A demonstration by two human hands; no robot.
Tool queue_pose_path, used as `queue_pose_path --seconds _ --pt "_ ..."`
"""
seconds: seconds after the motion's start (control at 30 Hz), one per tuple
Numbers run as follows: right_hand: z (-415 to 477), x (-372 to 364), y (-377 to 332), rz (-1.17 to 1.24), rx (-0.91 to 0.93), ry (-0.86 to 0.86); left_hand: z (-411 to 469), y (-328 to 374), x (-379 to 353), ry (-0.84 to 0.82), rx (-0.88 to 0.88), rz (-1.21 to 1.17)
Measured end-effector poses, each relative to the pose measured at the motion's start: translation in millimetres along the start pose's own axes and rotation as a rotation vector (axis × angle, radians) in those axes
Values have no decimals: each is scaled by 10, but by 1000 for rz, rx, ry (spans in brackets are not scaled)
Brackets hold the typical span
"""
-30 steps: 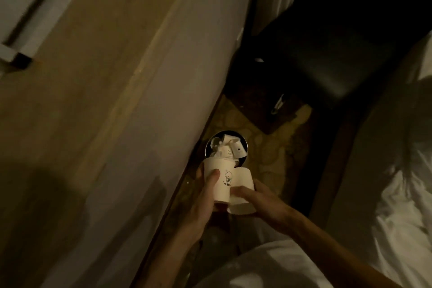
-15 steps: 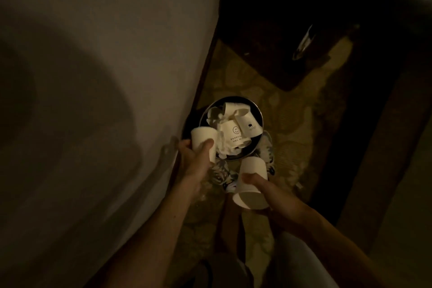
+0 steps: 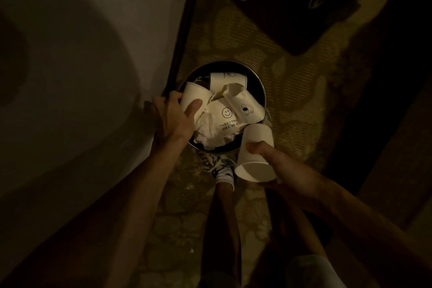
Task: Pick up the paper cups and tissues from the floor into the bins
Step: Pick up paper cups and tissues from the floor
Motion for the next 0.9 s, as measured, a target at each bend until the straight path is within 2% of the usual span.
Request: queue_pose_path --seconds 0.1,0.2,0.3,0.33,0.43,0.47,0.53,0.63,0.77,0.83,0.9 --pt "44 1 -7 -64 6 16 14 66 20 -20 -7 -14" --pt "90 -10 -30 -120 12 26 -242 55 166 -31 -23 -132" --pt "146 -75 -63 -146 20 8 -659 -34 325 -36 -184 -129" --pt "175 -91 -58 -152 23 10 -796 -64 352 -102 -214 -144" --pt "264 -149 -38 -149 -5 52 -1175 -107 341 -549 -184 -198" --pt "294 -165 -27 -146 -18 60 -1262 -113 324 -618 -238 -170" --pt "341 -200 -7 -131 -23 46 -1345 -135 264 -626 -316 -153" --pt "377 -250 3 -86 4 -10 -1309 -60 192 -590 -191 -281" --pt "434 -266 -43 39 -99 91 -1152 109 176 -477 -132 -284" --pt "447 -286 -95 92 -144 145 -1081 194 219 -473 -108 -306" --pt "452 -314 -145 142 -114 164 -1013 262 268 -495 -59 -358"
Point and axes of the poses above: each hand's wrist, its own z-axis towards the middle knuckle, its own x-axis out of the back of the hand, y = z × x, the point moved 2 cm from there along z, towards the middle knuckle, and after that the axes turned 15 degrees about x, right-handed, at the moved point
